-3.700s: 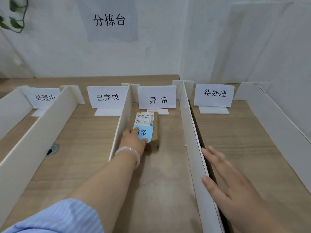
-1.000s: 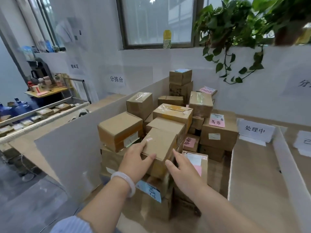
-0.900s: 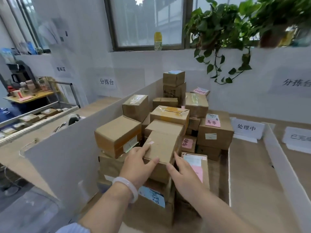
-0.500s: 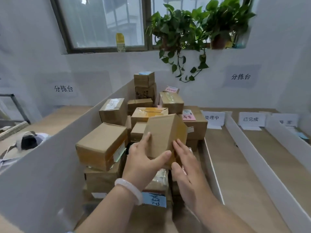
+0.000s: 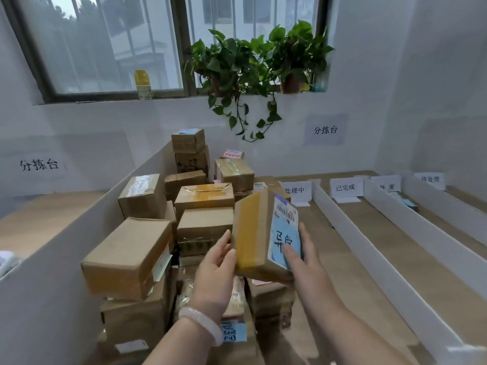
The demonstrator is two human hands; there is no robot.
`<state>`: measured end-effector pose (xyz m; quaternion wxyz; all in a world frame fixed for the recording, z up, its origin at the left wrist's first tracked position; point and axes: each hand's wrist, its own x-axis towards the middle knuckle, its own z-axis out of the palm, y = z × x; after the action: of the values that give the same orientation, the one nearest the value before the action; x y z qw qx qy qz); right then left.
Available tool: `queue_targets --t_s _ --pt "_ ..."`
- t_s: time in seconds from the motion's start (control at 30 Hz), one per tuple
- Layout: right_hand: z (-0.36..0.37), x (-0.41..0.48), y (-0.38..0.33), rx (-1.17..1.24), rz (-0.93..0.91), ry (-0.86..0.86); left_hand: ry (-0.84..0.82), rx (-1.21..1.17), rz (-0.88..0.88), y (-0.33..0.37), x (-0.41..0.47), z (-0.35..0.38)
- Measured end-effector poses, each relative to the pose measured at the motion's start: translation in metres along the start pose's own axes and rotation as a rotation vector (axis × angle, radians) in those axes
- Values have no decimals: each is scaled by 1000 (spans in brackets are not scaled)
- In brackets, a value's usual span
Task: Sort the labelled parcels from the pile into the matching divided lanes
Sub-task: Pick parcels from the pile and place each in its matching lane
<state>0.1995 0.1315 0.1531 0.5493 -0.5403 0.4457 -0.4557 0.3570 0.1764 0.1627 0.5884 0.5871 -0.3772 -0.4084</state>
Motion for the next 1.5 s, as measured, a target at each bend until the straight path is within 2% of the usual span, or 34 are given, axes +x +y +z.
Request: queue_targets --t_s 0.07,0.27,0.4,0.47,0.63,0.77,1.03,1.17,1.3,1.5 --pt "-10 2 2 -64 -9 38 -48 84 60 0 2 5" --pt "-43 1 2 -210 -114 101 -306 170 29 -14 10 36" --pt "-70 -5 3 -262 -120 153 -341 137 31 -22 14 65" --pt "-87 -10 1 -286 -111 183 -359 136 67 -27 14 82" --pt "-139 -18 0 -367 -79 266 -480 283 283 -25 1 134" --pt "-191 -27 2 -421 -60 325 -577 306 312 -30 -7 181" --pt "-330 -39 1 -535 -10 312 -452 223 330 -50 -34 331" --pt "-416 -47 1 -566 -11 320 -465 168 314 -62 -52 418" --pt "-493 -53 1 -593 -10 320 -500 113 203 -77 -63 498" --pt "-579 -40 7 -558 12 331 -521 46 171 -91 -66 586"
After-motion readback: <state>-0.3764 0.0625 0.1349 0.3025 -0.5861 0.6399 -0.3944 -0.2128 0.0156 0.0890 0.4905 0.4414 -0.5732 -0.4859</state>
